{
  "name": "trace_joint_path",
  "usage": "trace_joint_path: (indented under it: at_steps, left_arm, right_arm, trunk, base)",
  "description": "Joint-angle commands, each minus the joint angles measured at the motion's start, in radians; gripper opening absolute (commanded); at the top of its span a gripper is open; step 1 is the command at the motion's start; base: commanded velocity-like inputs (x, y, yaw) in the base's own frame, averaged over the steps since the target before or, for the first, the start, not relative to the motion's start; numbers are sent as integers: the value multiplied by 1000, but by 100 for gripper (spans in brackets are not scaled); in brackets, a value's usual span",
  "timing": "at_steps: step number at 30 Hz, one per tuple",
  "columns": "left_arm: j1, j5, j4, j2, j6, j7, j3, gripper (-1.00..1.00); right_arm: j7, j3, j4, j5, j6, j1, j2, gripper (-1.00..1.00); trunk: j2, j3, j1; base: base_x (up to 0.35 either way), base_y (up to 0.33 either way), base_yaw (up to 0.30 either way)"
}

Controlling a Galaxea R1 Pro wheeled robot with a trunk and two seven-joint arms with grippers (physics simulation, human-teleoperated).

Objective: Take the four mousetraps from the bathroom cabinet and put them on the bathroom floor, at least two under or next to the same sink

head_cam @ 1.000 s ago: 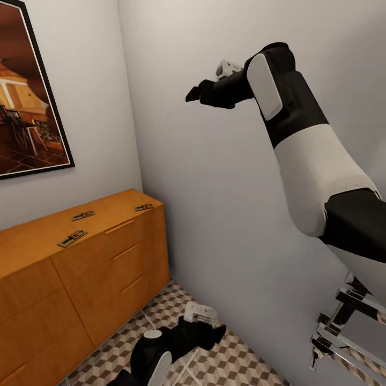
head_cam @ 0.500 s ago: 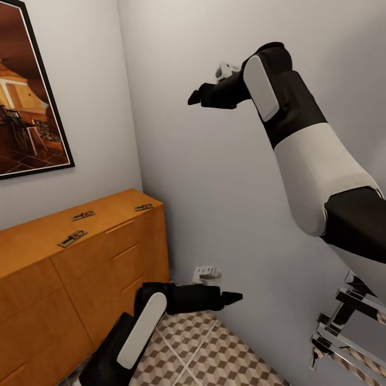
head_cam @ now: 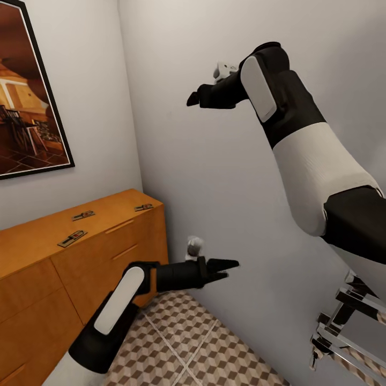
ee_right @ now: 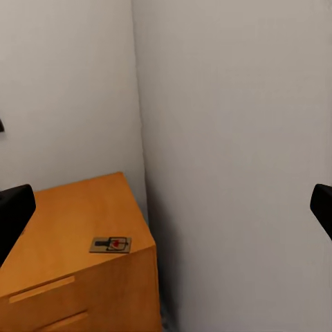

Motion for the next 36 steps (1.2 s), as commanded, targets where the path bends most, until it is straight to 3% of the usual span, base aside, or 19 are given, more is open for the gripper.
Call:
trace_joint_path:
  at_steps: [1,4,5,9,10,12,13,14,15,23,25,30,34,35,36]
  left_arm:
    - [-2,27,0,10,3,-3,3,100]
    - [-6,140,-1,60,4,-4,17,100]
    - [-6,199,0,95,4,-5,26,100]
    - [-7,331,0,176,4,-5,43,100]
    - [-6,399,0,217,3,-5,48,100]
    - [-5,463,0,255,3,-5,51,100]
    - [-1,587,-1,342,3,-5,54,100]
    - [0,606,-1,359,4,-5,54,100]
    - [2,623,-1,376,5,-6,55,100]
    - [6,649,-2,405,7,-8,55,100]
    - [8,667,-2,438,8,-9,51,100]
    - [13,674,-4,474,10,-12,46,100]
    - [14,677,-5,521,11,-40,43,100]
    - [15,679,-5,563,11,-102,43,100]
    - [15,679,-5,585,11,-148,43,100]
  right_arm:
    - [3,1,0,4,3,-1,0,100]
    - [3,5,0,4,3,-1,0,100]
    - [3,7,0,4,3,-1,0,100]
    - [4,10,-4,3,3,0,0,100]
    - [5,11,-5,3,3,0,1,100]
    - [6,11,-8,2,3,1,0,100]
    - [6,12,-13,6,1,2,0,100]
    - [7,12,-15,7,1,3,0,100]
    - [7,13,-16,6,0,4,1,100]
    - [7,14,-17,6,0,5,2,100]
    - [6,14,-18,8,0,5,1,100]
    - [4,25,-18,9,-2,5,1,100]
    - [-2,73,-18,12,-9,7,0,100]
    - [-16,123,-17,13,-27,9,2,100]
    - [-34,143,-15,14,-46,10,3,100]
  trunk:
    - [-1,-1,0]
    - [-1,-1,0]
    - [-1,-1,0]
    - [-1,-1,0]
    - [-1,-1,0]
    - [-1,-1,0]
    - [-1,-1,0]
    - [-1,-1,0]
    - [-1,-1,0]
    - [-1,-1,0]
    - [-1,-1,0]
    - [-1,-1,0]
    - [-1,-1,0]
    - [-1,-1,0]
    - [-1,-1,0]
  base:
    - [0,0,0]
    - [0,0,0]
    - [0,0,0]
    - [0,0,0]
    - [0,0,0]
    - [0,0,0]
    - [0,0,0]
    - [0,0,0]
    - [0,0,0]
    - [0,0,0]
    - [0,0,0]
    - [0,0,0]
    - [0,0,0]
    - [0,0,0]
    - [0,0,0]
